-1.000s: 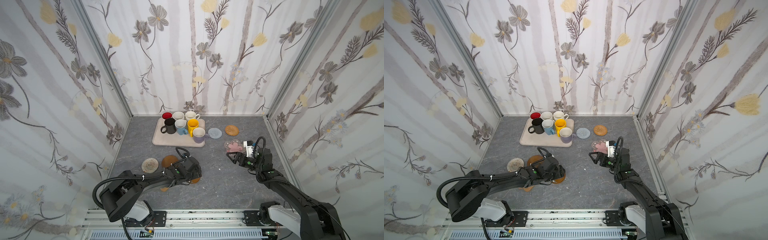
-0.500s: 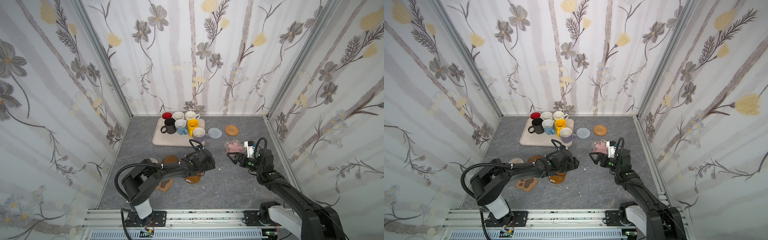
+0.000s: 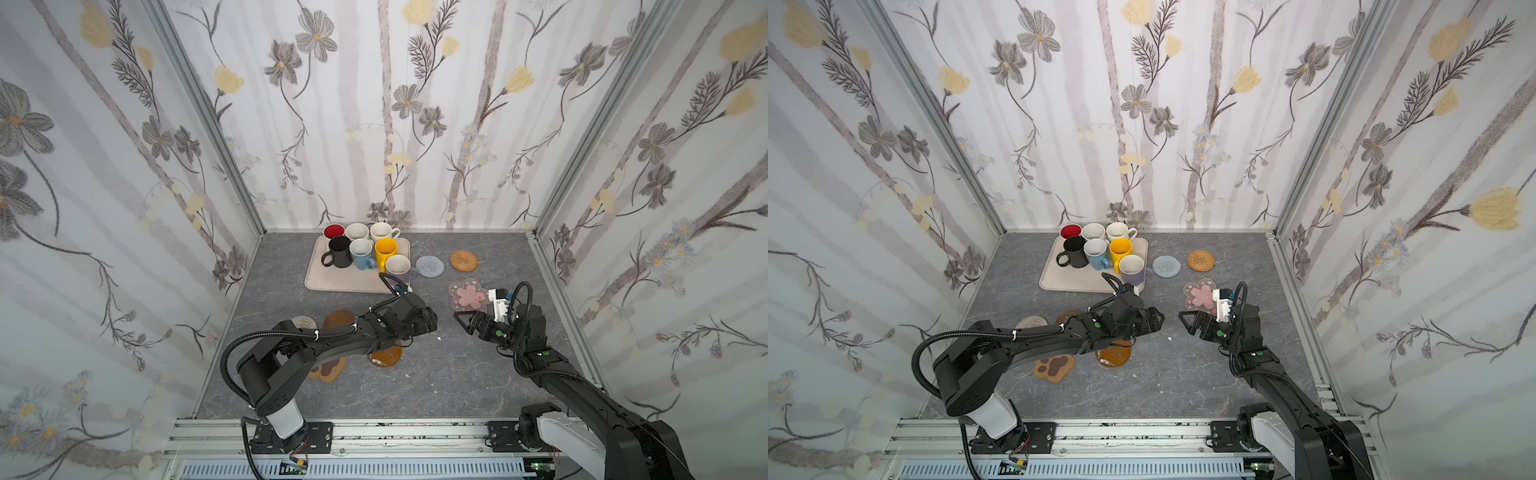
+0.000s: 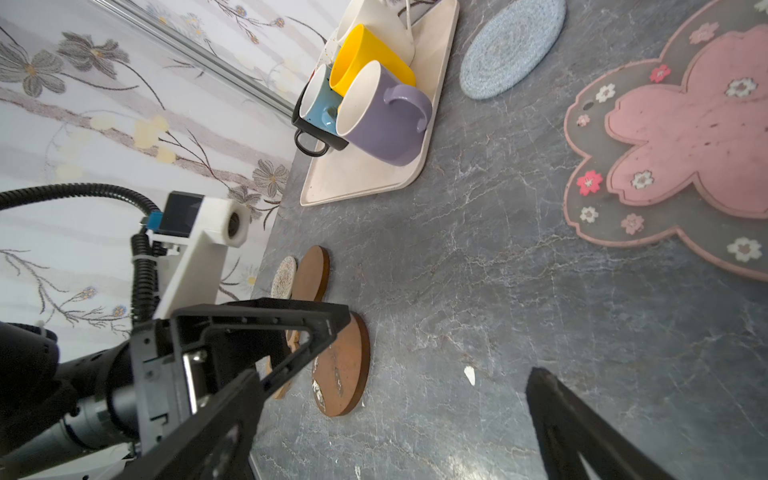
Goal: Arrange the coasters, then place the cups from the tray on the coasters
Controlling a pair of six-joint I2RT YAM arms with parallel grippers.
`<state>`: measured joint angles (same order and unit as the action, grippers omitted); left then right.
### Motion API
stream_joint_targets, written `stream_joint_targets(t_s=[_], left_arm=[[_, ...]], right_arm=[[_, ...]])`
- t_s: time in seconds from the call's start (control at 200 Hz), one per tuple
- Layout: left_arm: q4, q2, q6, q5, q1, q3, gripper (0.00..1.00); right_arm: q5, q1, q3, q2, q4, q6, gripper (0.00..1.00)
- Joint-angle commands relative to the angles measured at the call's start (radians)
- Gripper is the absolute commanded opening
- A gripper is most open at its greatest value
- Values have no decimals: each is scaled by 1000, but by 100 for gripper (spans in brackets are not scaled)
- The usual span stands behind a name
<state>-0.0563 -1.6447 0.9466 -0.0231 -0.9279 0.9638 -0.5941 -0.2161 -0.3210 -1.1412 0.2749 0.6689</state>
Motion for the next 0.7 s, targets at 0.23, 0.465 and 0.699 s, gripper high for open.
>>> stream_joint_targets(t_s=[0.23, 0.465, 0.699], left_arm=[[-5, 336, -44, -30, 111, -226, 89], [87, 665, -84, -19, 260, -406, 100], [175, 854, -140, 20, 433, -445, 100]], right_arm=[[312, -305, -12, 18, -34, 57, 100], [541, -553, -147, -118, -138, 5, 100], [734, -785, -409, -351, -276, -66, 100]])
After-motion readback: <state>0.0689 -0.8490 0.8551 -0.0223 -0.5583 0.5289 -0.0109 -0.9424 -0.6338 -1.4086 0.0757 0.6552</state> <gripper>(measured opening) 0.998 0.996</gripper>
